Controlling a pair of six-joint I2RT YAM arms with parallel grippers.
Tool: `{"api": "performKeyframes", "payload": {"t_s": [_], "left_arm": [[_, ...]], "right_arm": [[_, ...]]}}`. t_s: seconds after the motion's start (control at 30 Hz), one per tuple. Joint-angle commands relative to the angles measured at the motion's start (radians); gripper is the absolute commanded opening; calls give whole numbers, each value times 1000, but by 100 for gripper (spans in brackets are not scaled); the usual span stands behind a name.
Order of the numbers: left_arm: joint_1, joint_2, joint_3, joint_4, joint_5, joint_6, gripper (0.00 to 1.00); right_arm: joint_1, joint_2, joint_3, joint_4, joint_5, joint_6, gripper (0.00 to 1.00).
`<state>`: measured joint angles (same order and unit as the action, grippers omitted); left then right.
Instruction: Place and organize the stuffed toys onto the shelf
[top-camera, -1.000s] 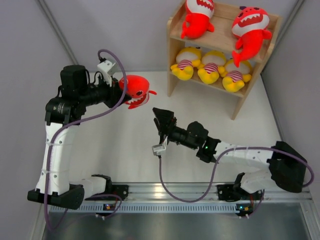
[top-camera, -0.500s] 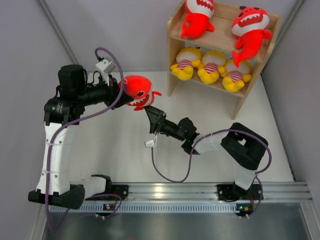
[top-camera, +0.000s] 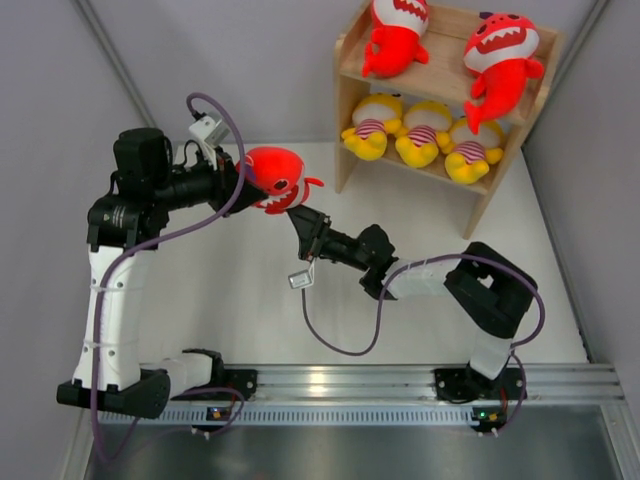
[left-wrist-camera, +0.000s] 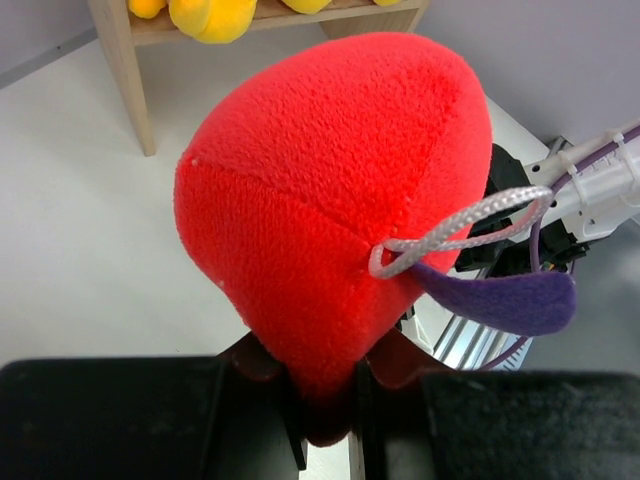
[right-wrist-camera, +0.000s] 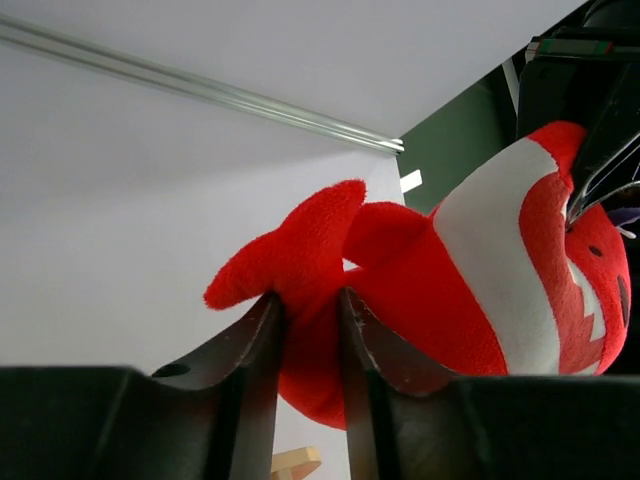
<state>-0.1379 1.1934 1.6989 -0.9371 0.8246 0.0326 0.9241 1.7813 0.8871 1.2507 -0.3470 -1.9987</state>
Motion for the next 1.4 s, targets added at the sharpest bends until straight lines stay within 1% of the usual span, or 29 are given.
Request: {"api": "performKeyframes", "payload": {"t_s": [0.0,0.07,0.1,0.13,0.17,0.2,0.23,0.27,0.3,0.33,0.37,0.4,0.43,0.47,0.5,0.57,0.6,0.63,0.67,0.73,0.77,0.8,0.87,1.0,1.13,1.23,1.27,1.33,1.37], "left_arm": [[1,-14,-7,0,25,-11,0],[3,-14,-8,0,7,-10,0],[3,-14,-8,0,-8,-8,5],[3,-15,-11,0,-57,-8,16],[4,-17,-10,-2,-99,-4,43],[4,-17,-12,-2,-140,1,54],[4,-17,-10,-2,-184,7,61],[4,-15,-8,-2,-290,12,65],[4,-17,-5,-2,-338,22,71],[4,-17,-2,-2,-394,29,74],[4,-18,1,-2,-479,36,80],[4,-23,7,-2,-519,42,92],[4,-28,10,-3,-548,56,99],[4,-31,13,-2,-576,61,99],[4,-37,18,-2,-619,67,99],[3,-46,34,0,-659,82,99],[4,-51,42,-2,-704,87,99],[4,-54,60,-3,-732,98,98],[4,-63,68,-2,-757,102,99],[4,-78,84,-2,-821,125,99],[4,-84,96,-2,-864,134,99],[3,-90,100,0,-889,150,99],[4,-110,100,1,-930,162,99],[4,-132,71,1,-914,176,99],[4,-140,38,0,-895,174,99],[4,-140,24,0,-884,178,99],[4,-138,21,1,-880,176,99],[4,-135,16,1,-871,176,99],[4,-135,13,3,-866,174,99]], "right_arm": [[7,-28,47,260,-23,-322,25],[31,-66,20,233,17,-305,1],[44,-85,4,228,52,-266,0],[54,-126,-10,193,74,-250,0],[79,-152,-39,158,98,-236,0],[90,-180,-54,121,153,-200,0],[104,-251,-68,80,183,-171,0],[132,-293,-83,-66,215,-137,0],[145,-337,-82,-165,285,-64,0],[157,-438,-74,-307,313,-14,0],[177,-491,-29,-614,330,47,0],[182,-540,14,-821,315,207,0],[183,-606,70,-973,286,307,0],[182,-623,170,-1085,260,404,0],[182,-632,211,-1272,220,519,0],[168,-651,283,-1361,210,557,0],[167,-652,308,-1434,207,589,0],[160,-642,340,-1491,198,609,0],[138,-631,418,-1545,186,629,0],[105,-600,493,-1655,146,692,0],[72,-597,537,-1662,141,707,0],[58,-597,547,-1656,138,707,0],[20,-603,582,-1607,138,709,0],[-37,-605,705,-1561,80,722,0],[-100,-591,808,-1443,66,707,0],[-163,-560,878,-1371,39,739,0],[-204,-551,894,-1355,28,758,0],[-246,-510,918,-1291,64,747,0],[-281,-493,923,-1266,95,717,0]]}}
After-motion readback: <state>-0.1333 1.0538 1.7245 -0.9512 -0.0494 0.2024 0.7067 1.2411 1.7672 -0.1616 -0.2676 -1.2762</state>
